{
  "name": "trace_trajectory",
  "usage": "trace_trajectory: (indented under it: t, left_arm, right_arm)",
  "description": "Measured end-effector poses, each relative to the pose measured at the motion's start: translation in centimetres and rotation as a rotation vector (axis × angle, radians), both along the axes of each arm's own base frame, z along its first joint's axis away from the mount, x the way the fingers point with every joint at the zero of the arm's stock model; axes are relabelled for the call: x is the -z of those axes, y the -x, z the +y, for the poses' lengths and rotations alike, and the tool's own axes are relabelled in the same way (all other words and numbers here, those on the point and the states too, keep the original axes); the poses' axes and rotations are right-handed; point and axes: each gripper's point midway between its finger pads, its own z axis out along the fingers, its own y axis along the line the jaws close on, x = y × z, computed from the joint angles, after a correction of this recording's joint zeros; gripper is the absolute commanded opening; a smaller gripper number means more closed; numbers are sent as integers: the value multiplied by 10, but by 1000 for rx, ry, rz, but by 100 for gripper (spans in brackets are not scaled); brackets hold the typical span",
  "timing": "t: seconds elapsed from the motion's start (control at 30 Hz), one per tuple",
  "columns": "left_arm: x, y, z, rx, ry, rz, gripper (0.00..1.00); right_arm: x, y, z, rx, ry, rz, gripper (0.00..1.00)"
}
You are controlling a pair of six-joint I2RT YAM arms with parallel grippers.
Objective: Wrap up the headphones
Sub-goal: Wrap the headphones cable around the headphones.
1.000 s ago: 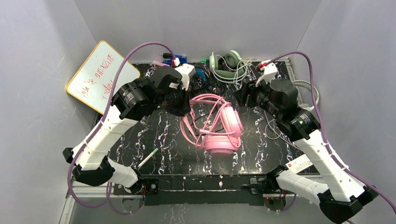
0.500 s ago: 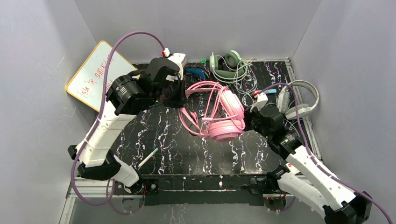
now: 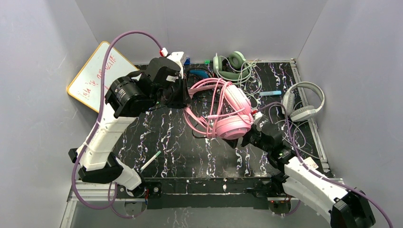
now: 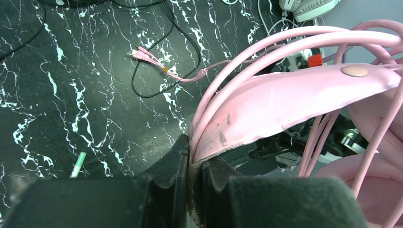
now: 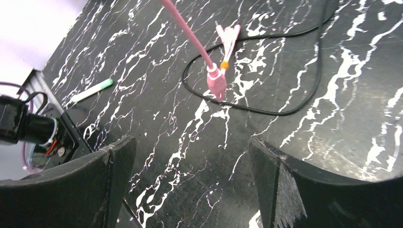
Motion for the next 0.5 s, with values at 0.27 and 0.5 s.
trace_trajectory:
  t: [0.27,0.5]
  left_arm:
    - [-2,-1,-2,-24,28,10,0]
    - [-5,-1,-1,-50,47,14,0]
  right_arm:
    - [14,-4,23,-104,-46,-27,93]
    - [25,-18,38,-132,-55,-38,87]
